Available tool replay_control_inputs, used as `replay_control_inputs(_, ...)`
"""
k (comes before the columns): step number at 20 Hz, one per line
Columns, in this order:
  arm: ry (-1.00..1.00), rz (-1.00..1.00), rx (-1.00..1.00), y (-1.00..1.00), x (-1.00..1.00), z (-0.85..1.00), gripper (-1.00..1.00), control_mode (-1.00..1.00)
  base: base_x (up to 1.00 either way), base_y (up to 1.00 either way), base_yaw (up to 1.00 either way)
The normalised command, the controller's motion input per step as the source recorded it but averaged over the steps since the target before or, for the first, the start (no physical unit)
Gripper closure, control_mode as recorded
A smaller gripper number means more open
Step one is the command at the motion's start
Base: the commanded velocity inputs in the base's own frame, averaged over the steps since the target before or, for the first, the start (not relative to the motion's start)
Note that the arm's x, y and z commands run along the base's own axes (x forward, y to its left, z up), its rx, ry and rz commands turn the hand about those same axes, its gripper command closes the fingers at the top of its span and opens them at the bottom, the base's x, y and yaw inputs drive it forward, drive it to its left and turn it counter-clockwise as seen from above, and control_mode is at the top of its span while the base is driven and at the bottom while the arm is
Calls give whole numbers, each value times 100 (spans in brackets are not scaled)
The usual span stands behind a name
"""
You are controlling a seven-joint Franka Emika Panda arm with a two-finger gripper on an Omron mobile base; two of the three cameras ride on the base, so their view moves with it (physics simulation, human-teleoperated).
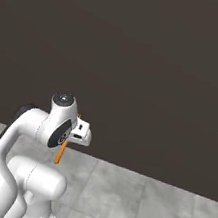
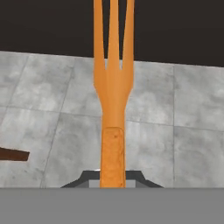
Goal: Take the fork and place it on the left side of the plate. Then take the spoon and place it on the right side of the plate. Make sure they're directly next to the plate.
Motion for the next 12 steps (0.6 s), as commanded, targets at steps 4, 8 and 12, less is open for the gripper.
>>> replay_control_inputs(4,0,0,0,0,0,0,100,100,100,1,45)
replay_control_inputs(8,0,0,0,0,0,0,100,100,100,0,62)
replay_control_inputs(12,0,0,0,0,0,0,100,100,100,0,67)
